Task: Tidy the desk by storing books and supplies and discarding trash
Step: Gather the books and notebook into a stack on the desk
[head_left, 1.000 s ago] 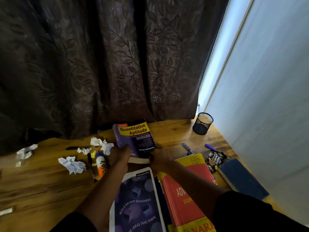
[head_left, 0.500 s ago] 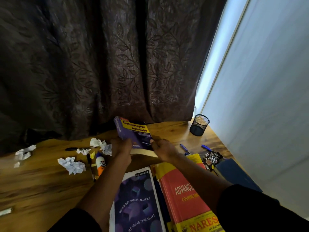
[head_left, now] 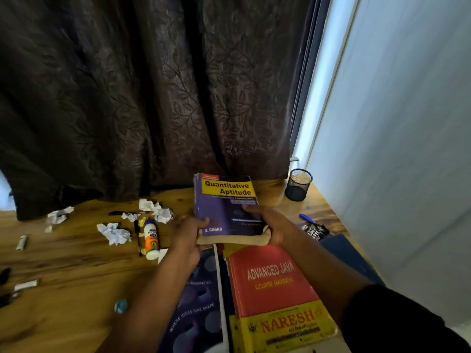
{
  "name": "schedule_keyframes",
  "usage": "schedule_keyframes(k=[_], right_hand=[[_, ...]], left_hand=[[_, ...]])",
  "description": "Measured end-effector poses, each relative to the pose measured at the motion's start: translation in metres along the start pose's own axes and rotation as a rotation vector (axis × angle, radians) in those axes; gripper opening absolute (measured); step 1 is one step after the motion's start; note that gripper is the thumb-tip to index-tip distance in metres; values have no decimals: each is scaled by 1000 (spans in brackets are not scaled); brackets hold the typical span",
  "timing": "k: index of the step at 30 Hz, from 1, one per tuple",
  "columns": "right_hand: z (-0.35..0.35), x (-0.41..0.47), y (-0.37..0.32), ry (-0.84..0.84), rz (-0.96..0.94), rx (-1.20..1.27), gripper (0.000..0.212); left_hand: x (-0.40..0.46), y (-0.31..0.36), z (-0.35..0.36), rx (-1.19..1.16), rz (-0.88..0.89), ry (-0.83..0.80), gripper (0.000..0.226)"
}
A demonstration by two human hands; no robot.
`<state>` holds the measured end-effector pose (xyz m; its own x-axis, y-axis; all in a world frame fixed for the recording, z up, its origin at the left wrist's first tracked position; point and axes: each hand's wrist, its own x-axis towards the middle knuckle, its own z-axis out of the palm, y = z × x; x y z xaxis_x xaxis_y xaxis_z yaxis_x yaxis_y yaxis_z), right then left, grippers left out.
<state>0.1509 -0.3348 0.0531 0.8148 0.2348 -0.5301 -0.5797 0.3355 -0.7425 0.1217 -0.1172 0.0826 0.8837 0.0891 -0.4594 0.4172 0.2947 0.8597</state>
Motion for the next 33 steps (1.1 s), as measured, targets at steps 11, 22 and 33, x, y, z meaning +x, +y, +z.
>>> schedule_keyframes(k=[11, 22, 33], right_hand=[[-102, -61, 46, 217, -116, -627, 24], [-100, -93, 90, 232, -225, -967, 26], [-109, -94, 106, 377, -238, -1220, 50]], left_hand=[[-63, -109, 26, 262, -136, -109, 45], [-104, -124, 26, 1038, -44, 116, 24], [-110, -126, 38, 1299, 69, 93, 53]])
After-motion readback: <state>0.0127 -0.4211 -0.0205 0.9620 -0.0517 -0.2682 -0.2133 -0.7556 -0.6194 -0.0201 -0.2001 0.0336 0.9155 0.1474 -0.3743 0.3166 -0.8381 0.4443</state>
